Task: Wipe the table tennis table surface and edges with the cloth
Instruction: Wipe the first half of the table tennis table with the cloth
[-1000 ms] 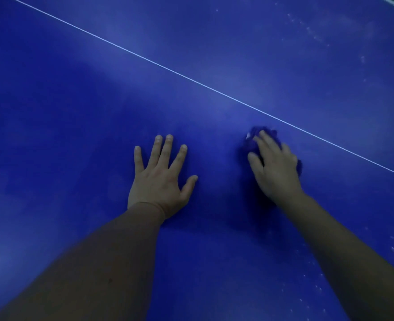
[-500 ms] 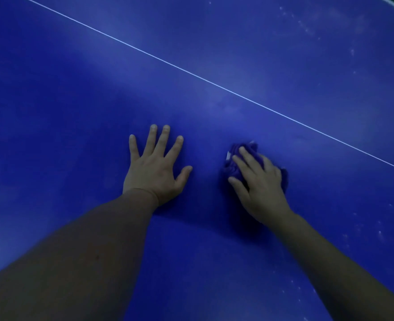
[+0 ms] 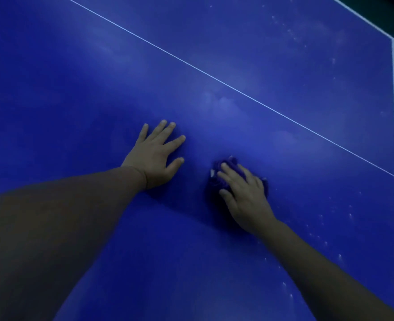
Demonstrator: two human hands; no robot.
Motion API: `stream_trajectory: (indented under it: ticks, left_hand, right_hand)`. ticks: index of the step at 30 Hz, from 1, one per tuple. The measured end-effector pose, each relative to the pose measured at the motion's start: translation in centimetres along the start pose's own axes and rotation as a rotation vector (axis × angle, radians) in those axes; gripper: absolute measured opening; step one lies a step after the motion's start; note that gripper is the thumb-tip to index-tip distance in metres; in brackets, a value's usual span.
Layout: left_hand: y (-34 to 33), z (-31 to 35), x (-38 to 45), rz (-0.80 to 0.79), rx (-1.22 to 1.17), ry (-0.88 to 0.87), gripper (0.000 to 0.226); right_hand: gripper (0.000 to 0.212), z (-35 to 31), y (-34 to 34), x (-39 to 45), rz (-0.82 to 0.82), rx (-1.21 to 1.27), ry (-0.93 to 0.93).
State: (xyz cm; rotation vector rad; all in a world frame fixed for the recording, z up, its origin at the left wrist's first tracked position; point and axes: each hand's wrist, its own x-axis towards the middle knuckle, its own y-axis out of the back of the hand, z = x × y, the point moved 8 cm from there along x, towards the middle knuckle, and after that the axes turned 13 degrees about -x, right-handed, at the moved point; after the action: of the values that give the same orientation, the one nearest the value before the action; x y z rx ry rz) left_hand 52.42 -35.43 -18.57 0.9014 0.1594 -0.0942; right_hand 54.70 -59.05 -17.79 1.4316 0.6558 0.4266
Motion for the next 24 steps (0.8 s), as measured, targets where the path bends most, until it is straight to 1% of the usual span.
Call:
stream_trajectory:
  ticks: [2,3,4,5,6,9,11,12,13,15,17,18,20,24]
  left_hand:
    - [-0.4,0.4,-3.0,-0.001,0.038,-0.013,0.073]
    - [-0.9,0.5,-4.7,0.0,0.058,-0.008,0.073]
    - [-1.4,0.4,-6.6,0.008,0.076,0.003,0.073]
    - [-1.8,0.3,-8.4,0.023,0.092,0.02,0.072]
    - [-2.2,0.0,-10.3,0.04,0.107,0.041,0.07]
    - [-3.6,-1.0,-14.8,0.054,0.161,0.086,0.067]
    - [-4.4,-1.3,-16.4,0.03,0.192,0.087,0.067]
    - [-4.6,-1.4,-16.7,0.023,0.204,0.085,0.067]
    - [-4.7,-1.4,-16.6,0.019,0.214,0.083,0.067]
    - [-4.7,-1.4,-16.4,0.012,0.229,0.079,0.067]
    - [-4.8,-1.6,-16.4,0.008,0.233,0.09,0.067]
    - [-4.8,-1.7,-16.4,0.007,0.234,0.096,0.067]
    - [-4.8,-1.7,-16.3,0.006,0.238,0.096,0.067]
    - [-4.7,-1.6,-16.3,0.017,0.239,0.091,0.067]
  right_hand:
    - [0.059,1.7,0.2,1.8,-0.014,0.084,-0.194]
    - [0.06,1.6,0.2,2.5,-0.011,0.12,-0.259]
    - [0.06,0.9,0.2,2.8,-0.007,0.134,-0.288]
    - [0.06,-0.4,0.1,2.6,-0.002,0.134,-0.278]
    - [0.059,-2.0,-0.1,1.8,0.005,0.129,-0.232]
    - [0.055,-6.2,-1.0,-2.7,0.003,0.07,0.012]
    - [0.056,-6.3,-1.1,-4.6,-0.021,0.021,0.137]
    - [0.056,-5.6,-0.9,-4.4,-0.015,0.002,0.153]
    - [0.056,-4.8,-0.6,-3.7,-0.006,-0.003,0.122]
    - [0.055,-3.4,-0.3,-1.4,-0.02,0.051,-0.048]
    - [0.057,-3.5,-0.2,0.7,-0.008,0.081,-0.188]
    - [0.058,-4.3,-0.1,1.3,0.005,0.08,-0.209]
    - [0.057,-6.8,-0.1,0.9,0.028,0.08,-0.16]
    - [0.051,-11.3,-0.8,-5.5,0.049,0.022,0.188]
